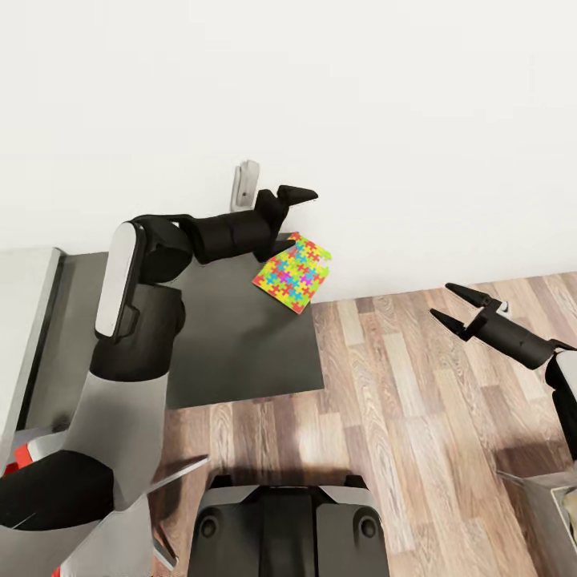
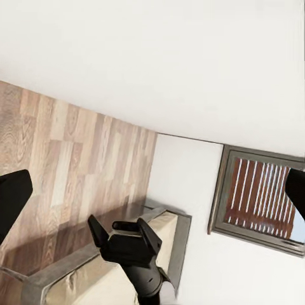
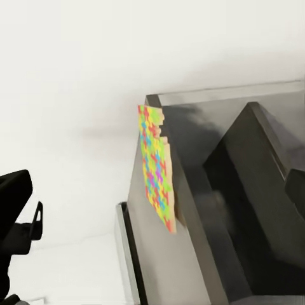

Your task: Put all the toys in the child's room - the three board games (two on the bed and one on the table), the two jigsaw puzzles on the table, and the tennis ball on the table - inside the toy box on the table in the child's room.

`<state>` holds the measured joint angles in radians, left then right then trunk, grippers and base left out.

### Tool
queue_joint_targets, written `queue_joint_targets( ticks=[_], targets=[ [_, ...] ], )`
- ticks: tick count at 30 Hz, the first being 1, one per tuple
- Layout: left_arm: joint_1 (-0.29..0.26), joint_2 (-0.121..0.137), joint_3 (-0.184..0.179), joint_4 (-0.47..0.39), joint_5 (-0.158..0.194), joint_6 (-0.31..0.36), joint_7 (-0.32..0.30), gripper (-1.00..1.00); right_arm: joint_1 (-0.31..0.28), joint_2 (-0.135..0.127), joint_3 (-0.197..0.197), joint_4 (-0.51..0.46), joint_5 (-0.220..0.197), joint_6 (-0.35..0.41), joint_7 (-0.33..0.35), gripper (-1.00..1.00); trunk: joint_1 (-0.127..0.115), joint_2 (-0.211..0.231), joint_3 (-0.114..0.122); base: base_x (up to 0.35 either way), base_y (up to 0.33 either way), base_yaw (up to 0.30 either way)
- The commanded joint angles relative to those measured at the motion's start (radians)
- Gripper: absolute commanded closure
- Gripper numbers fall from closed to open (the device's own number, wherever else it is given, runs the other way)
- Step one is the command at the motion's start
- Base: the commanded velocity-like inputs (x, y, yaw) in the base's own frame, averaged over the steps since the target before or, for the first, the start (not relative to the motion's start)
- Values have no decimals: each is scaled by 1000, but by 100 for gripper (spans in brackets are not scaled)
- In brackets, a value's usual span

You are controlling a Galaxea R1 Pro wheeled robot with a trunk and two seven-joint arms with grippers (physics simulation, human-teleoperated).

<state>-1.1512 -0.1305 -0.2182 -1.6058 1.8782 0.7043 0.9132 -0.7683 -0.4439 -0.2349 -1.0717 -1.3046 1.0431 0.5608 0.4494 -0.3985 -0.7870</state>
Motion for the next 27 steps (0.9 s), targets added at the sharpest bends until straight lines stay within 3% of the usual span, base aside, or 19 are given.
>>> queue_joint_targets(
  ticks=[1, 5, 8, 11, 27],
  targets=[
    [-1, -1, 0, 0, 8, 1, 10, -100, -1, 0, -1, 1, 7, 4, 9, -100, 1, -2, -1, 0, 0, 178],
    [-24, -3, -32, 0, 47, -37, 45, -100, -10, -23, -1, 48, 3, 4, 46, -100, 1, -2, -1, 0, 0, 128],
    [-44, -3, -67, 1, 103, -77, 85, -100, -17, -52, -1, 91, -1, 4, 82, -100, 1, -2, -1, 0, 0, 74],
    [-52, -2, -80, 0, 128, -92, 109, -100, -20, -68, -1, 108, -3, 4, 97, -100, 1, -2, -1, 0, 0, 47],
    [-63, 1, -101, 0, 171, -114, 167, -100, -25, -117, -1, 162, -10, 4, 120, -100, 1, -2, -1, 0, 0, 15]
  ],
)
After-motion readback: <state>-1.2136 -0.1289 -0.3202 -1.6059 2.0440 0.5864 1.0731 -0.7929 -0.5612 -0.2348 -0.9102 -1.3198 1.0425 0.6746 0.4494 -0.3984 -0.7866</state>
